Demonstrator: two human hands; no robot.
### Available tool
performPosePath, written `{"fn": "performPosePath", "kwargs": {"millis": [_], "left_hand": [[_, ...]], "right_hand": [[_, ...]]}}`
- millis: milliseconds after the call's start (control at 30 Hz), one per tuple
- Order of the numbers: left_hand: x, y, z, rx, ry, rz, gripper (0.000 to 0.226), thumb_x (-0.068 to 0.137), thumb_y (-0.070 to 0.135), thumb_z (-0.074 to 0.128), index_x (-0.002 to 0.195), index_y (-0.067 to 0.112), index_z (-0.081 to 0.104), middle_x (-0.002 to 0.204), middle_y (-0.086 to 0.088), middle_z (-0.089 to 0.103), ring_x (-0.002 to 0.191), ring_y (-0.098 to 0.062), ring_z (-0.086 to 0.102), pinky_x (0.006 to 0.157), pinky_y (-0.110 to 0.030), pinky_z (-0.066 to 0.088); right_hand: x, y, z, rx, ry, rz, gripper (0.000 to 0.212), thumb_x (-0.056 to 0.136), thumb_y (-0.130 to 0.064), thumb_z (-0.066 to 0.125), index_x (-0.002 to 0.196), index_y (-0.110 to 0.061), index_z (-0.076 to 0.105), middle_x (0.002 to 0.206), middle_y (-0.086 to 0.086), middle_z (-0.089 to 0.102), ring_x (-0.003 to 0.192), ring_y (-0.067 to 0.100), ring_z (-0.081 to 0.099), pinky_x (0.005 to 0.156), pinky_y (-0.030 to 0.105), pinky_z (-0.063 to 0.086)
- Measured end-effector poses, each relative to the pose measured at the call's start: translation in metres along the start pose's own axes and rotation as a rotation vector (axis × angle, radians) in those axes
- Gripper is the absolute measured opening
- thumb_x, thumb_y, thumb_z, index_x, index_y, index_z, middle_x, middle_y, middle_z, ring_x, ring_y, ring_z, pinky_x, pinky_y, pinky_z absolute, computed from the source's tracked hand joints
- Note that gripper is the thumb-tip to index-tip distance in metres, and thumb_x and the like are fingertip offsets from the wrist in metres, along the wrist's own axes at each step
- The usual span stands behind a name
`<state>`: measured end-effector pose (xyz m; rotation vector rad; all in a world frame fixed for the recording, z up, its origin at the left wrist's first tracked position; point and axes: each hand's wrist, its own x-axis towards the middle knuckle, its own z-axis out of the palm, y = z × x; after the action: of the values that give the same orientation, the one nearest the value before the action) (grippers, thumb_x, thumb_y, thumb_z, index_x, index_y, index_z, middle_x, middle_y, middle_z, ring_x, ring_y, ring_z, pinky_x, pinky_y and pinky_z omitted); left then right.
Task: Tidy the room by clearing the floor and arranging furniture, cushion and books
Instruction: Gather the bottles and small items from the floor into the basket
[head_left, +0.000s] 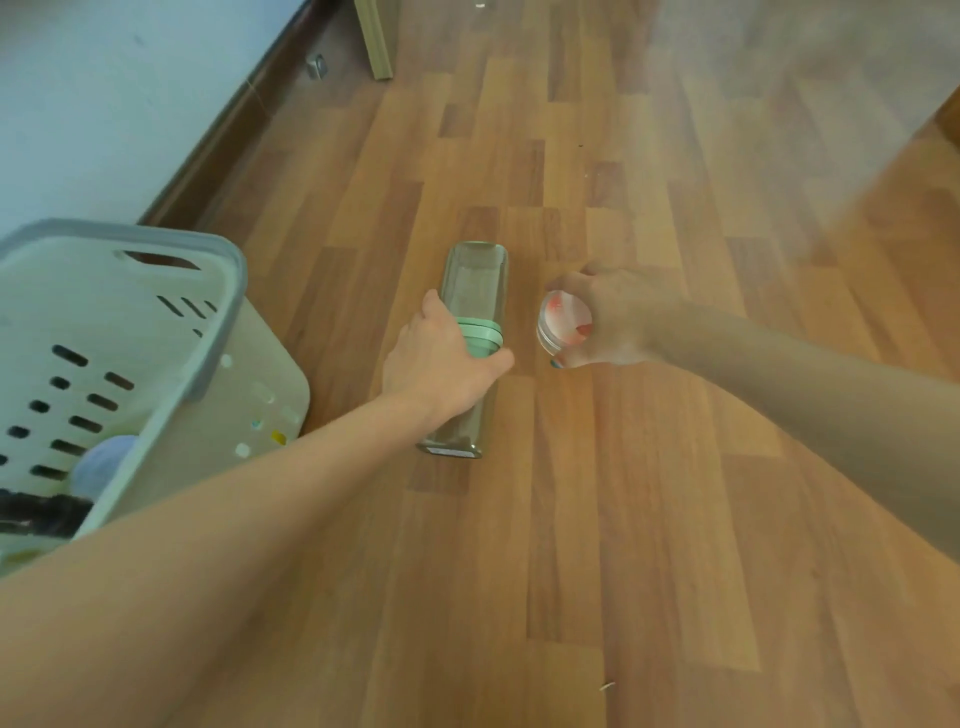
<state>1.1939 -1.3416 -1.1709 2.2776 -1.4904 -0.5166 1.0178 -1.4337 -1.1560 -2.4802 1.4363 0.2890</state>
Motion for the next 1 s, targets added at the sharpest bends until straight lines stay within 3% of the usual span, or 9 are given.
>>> {"fn": "performPosePath", "kwargs": {"millis": [200,367,533,700,833,933,1000], "left_hand": [[-0.018,-0.003,-0.055,-0.073,0.012,0.033,0.084,0.065,0.057,0.067,0.131,0.017,0.034,0.115,0.001,0.056,0.103,-0.025,0.057,0.085,-0.043,0.05],[-0.031,-0.003,-0.109,-0.171,0.075,0.046,0.075,0.066,0.054,0.07,0.125,0.018,0.038,0.108,0.004,0.055,0.093,-0.02,0.057,0.076,-0.035,0.047],[-0.047,-0.013,-0.166,-0.278,0.155,0.082,0.084,0.061,0.056,0.071,0.127,0.016,0.039,0.108,0.003,0.056,0.096,-0.02,0.059,0.084,-0.04,0.052],[-0.058,-0.039,-0.22,-0.327,0.271,0.052,0.071,0.062,0.051,0.074,0.118,0.019,0.044,0.096,0.008,0.057,0.084,-0.01,0.06,0.063,-0.026,0.046],[-0.071,-0.073,-0.257,-0.402,0.357,0.009,0.071,0.062,0.047,0.076,0.119,0.018,0.044,0.1,0.006,0.059,0.084,-0.012,0.063,0.071,-0.034,0.055],[-0.08,-0.106,-0.276,-0.425,0.403,-0.024,0.068,0.066,0.043,0.076,0.12,0.019,0.043,0.096,0.008,0.057,0.078,-0.003,0.058,0.057,-0.023,0.047],[-0.085,-0.129,-0.285,-0.426,0.422,-0.066,0.07,0.063,0.047,0.075,0.121,0.02,0.045,0.095,0.01,0.058,0.078,-0.003,0.059,0.058,-0.024,0.047]], "right_hand": [[-0.021,-0.037,-0.039,0.059,0.057,-0.001,0.088,0.065,-0.061,0.075,0.14,-0.033,0.04,0.128,0.001,0.049,0.114,0.028,0.055,0.092,0.045,0.05],[-0.037,-0.079,-0.08,0.07,0.126,-0.031,0.089,0.061,-0.063,0.076,0.138,-0.036,0.041,0.121,0.0,0.052,0.114,0.025,0.053,0.093,0.043,0.048],[-0.053,-0.13,-0.119,0.092,0.195,-0.113,0.093,0.061,-0.06,0.078,0.142,-0.033,0.04,0.127,-0.001,0.053,0.114,0.023,0.052,0.089,0.037,0.048],[-0.061,-0.181,-0.14,0.091,0.238,-0.204,0.086,0.058,-0.06,0.078,0.133,-0.032,0.048,0.117,-0.002,0.056,0.099,0.02,0.051,0.085,0.037,0.05],[-0.06,-0.225,-0.144,0.075,0.25,-0.292,0.076,0.06,-0.056,0.08,0.125,-0.027,0.053,0.111,-0.002,0.06,0.104,0.023,0.057,0.084,0.038,0.051],[-0.056,-0.26,-0.14,0.059,0.231,-0.362,0.081,0.063,-0.056,0.08,0.131,-0.024,0.05,0.117,-0.001,0.058,0.109,0.022,0.055,0.081,0.032,0.046],[-0.053,-0.283,-0.135,0.052,0.212,-0.389,0.087,0.062,-0.058,0.08,0.137,-0.026,0.047,0.126,-0.002,0.057,0.114,0.021,0.054,0.083,0.032,0.045]]}}
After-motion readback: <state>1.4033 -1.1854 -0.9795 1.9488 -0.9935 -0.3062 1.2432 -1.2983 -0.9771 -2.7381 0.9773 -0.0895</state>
